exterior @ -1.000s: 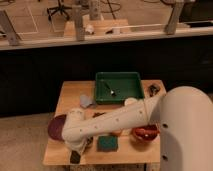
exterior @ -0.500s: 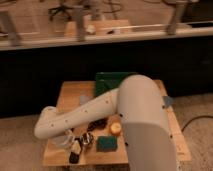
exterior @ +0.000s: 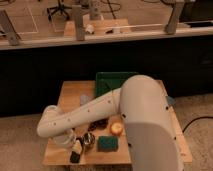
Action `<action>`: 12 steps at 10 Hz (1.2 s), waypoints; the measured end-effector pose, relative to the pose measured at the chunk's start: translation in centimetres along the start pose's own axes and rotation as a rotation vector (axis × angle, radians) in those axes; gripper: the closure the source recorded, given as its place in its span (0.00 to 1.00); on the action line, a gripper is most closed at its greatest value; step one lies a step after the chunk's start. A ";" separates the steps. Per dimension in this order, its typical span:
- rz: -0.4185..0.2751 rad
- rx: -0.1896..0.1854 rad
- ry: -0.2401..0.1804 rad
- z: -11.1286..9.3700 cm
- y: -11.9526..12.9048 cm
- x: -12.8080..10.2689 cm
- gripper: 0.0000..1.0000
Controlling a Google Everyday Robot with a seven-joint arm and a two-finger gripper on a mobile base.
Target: Place eraser in purple bowl
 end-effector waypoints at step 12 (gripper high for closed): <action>-0.060 0.769 -0.119 -5.2 3.7 0.4 0.94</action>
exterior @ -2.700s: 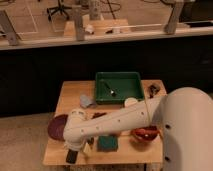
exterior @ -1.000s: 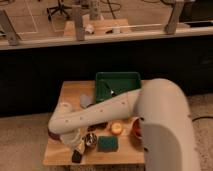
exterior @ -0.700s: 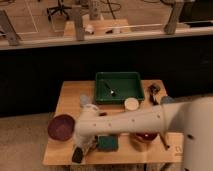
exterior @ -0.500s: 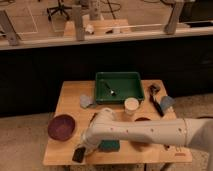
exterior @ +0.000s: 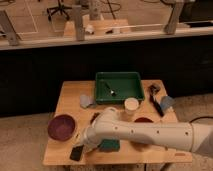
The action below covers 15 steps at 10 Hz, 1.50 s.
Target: Place eraser in purple bowl
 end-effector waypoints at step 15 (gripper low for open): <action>-0.128 -0.205 -0.005 7.1 -11.2 5.6 0.52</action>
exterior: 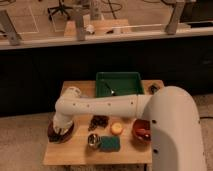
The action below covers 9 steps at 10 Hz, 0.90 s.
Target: Place eraser in purple bowl
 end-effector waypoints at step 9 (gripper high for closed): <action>0.032 0.014 -0.006 -3.0 0.7 -0.1 0.20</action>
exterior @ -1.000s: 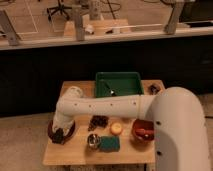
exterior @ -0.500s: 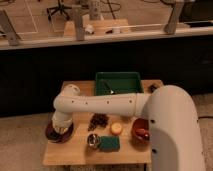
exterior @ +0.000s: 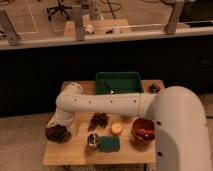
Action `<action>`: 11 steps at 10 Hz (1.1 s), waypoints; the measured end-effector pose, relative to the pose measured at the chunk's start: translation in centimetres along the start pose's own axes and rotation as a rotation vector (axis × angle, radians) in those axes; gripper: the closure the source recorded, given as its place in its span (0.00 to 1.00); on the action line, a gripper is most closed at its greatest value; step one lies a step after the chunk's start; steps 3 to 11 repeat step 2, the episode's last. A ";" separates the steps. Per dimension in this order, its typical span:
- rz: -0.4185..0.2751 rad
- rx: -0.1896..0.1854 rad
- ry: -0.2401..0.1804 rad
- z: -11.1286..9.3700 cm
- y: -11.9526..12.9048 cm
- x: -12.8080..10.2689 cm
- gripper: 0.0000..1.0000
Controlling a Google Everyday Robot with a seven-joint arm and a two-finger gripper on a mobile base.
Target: Place eraser in purple bowl
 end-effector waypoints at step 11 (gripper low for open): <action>0.023 0.041 0.019 -2.0 0.5 -0.2 0.20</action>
